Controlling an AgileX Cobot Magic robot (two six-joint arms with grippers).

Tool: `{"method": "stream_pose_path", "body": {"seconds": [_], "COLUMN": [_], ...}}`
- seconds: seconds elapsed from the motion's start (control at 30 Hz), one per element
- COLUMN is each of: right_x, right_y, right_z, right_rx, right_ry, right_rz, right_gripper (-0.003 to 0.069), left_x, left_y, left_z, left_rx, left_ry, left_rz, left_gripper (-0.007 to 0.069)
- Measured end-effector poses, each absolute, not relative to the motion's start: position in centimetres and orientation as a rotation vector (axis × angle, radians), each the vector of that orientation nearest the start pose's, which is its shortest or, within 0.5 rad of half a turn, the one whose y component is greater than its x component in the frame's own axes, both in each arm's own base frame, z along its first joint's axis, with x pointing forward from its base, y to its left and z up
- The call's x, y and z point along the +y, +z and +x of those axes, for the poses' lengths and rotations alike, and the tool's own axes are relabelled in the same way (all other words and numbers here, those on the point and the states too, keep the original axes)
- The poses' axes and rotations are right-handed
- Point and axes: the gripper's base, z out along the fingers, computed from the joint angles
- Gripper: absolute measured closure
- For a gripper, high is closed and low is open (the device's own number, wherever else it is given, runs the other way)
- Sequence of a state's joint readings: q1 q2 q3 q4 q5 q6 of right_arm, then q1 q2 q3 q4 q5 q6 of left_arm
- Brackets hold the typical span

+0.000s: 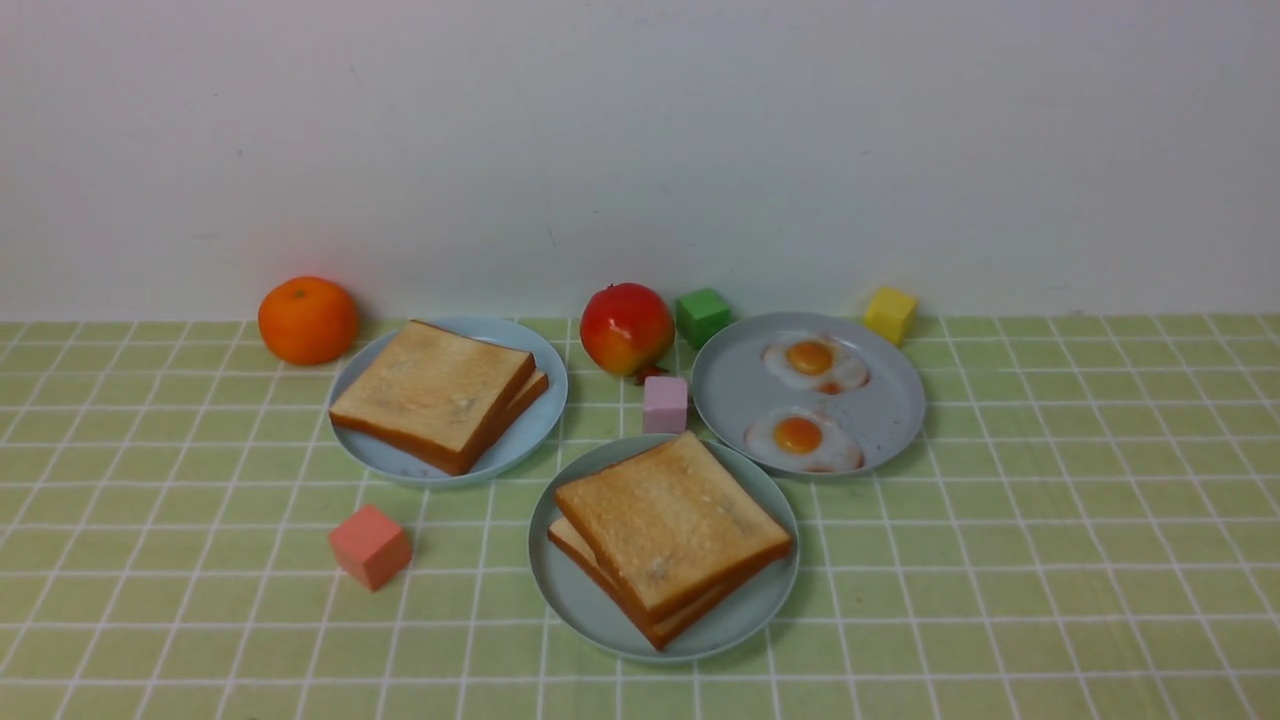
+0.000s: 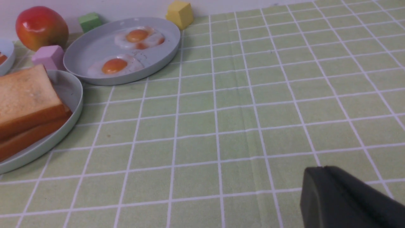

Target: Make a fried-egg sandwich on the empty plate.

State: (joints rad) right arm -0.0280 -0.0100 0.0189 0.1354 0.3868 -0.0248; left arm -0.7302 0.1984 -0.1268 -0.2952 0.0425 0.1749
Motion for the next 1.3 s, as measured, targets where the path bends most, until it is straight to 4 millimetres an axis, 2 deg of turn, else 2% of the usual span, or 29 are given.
{"method": "stream_pose_path", "body": {"seconds": [0.13, 0.23, 0.27, 0.33, 0.37, 0.5, 0.53, 0.57, 0.63, 1.3], "right_x": [0.3, 0.3, 0.3, 0.3, 0.3, 0.3, 0.3, 0.3, 0.3, 0.3], "right_y": [17.3, 17.3, 17.3, 17.3, 17.3, 17.3, 17.3, 17.3, 17.3, 17.3], "right_z": [5.2, 5.2, 5.2, 5.2, 5.2, 5.2, 5.2, 5.2, 5.2, 5.2], "right_rx": [1.875, 1.875, 1.875, 1.875, 1.875, 1.875, 1.875, 1.875, 1.875, 1.875], "right_ry": [0.098, 0.098, 0.098, 0.098, 0.098, 0.098, 0.098, 0.098, 0.098, 0.098], "right_rz": [0.086, 0.086, 0.086, 0.086, 0.086, 0.086, 0.086, 0.086, 0.086, 0.086], "right_gripper": [0.0659, 0.0656, 0.0656, 0.0655, 0.0655, 0.065, 0.065, 0.0648, 0.0648, 0.0643], "left_x": [-3.8, -2.0, -1.9, -1.0, -1.0, -0.3, -0.3, -0.3, -0.3, -0.3], "left_y": [24.7, 24.9, 24.9, 23.4, 23.2, 18.4, 18.4, 17.4, 16.9, 16.9], "left_z": [5.8, 5.3, 5.2, 5.1, 5.1, 5.5, 5.5, 5.4, 5.2, 5.2], "left_rx": [1.458, 1.408, 1.404, 1.469, 1.477, 1.728, 1.727, 1.827, 1.871, 1.876], "left_ry": [-0.582, -0.432, -0.428, -0.307, -0.301, -0.223, -0.225, -0.211, -0.211, -0.211], "left_rz": [0.335, 0.142, 0.128, -0.002, -0.013, -0.207, -0.21, -0.234, -0.248, -0.251], "left_gripper": [0.0624, 0.0638, 0.0638, 0.0638, 0.0638, 0.0638, 0.0638, 0.0638, 0.0638, 0.0638]}}
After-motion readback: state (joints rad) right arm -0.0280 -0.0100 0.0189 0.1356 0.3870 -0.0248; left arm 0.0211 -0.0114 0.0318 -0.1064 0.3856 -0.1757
